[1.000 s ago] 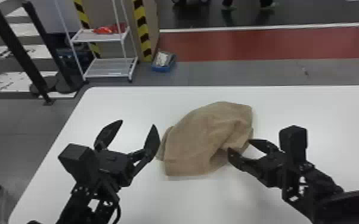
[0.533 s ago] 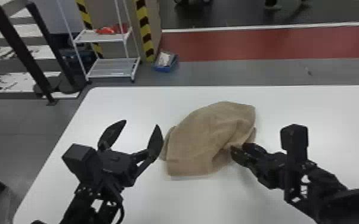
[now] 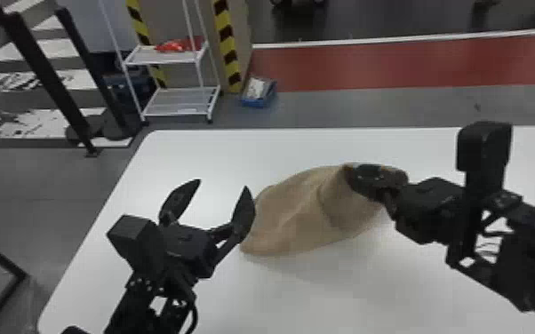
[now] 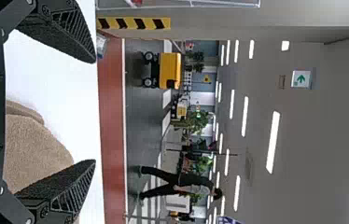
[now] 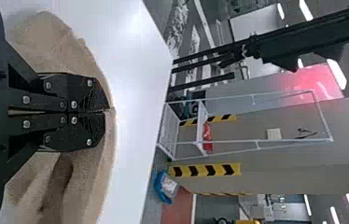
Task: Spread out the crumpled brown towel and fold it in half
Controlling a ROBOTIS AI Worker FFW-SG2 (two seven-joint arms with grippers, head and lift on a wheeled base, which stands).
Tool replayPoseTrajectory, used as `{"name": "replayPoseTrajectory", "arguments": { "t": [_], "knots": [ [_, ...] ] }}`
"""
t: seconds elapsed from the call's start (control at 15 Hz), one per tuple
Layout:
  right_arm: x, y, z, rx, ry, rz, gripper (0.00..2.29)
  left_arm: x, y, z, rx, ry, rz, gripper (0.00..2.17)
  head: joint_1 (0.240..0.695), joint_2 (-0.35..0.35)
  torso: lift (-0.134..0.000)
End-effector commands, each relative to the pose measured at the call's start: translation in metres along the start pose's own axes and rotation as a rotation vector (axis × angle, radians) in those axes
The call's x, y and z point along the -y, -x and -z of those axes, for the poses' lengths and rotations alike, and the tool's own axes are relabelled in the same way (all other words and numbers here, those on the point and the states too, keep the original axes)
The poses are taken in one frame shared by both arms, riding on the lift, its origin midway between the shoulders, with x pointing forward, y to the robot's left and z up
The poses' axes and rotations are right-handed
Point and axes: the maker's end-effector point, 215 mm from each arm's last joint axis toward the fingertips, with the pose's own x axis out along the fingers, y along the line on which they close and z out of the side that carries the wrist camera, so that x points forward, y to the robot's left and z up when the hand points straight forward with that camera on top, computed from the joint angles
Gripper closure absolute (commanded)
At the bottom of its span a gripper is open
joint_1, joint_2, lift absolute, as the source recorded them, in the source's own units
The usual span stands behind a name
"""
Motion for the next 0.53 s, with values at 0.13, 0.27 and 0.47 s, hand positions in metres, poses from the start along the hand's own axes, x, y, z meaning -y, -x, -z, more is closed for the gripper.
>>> {"name": "replayPoseTrajectory", "arguments": {
  "t": [0.13, 0.27, 0.47],
  "knots": [
    [0.002, 0.006, -0.117, 0.15, 0.059, 0.033, 1.96, -0.005, 0.001, -0.003, 0.01, 0.006, -0.007, 0.14, 0.695, 0.185, -0.123],
    [0.017, 0.015, -0.156, 0.218, 0.054, 0.063, 1.96, -0.008, 0.003, -0.003, 0.013, 0.004, -0.013, 0.14, 0.673, 0.177, -0.123],
    [0.034, 0.051, -0.2, 0.419, -0.008, 0.051, 1.96, -0.012, 0.004, 0.0, 0.008, 0.003, -0.018, 0.14, 0.627, 0.157, -0.123]
  ]
}}
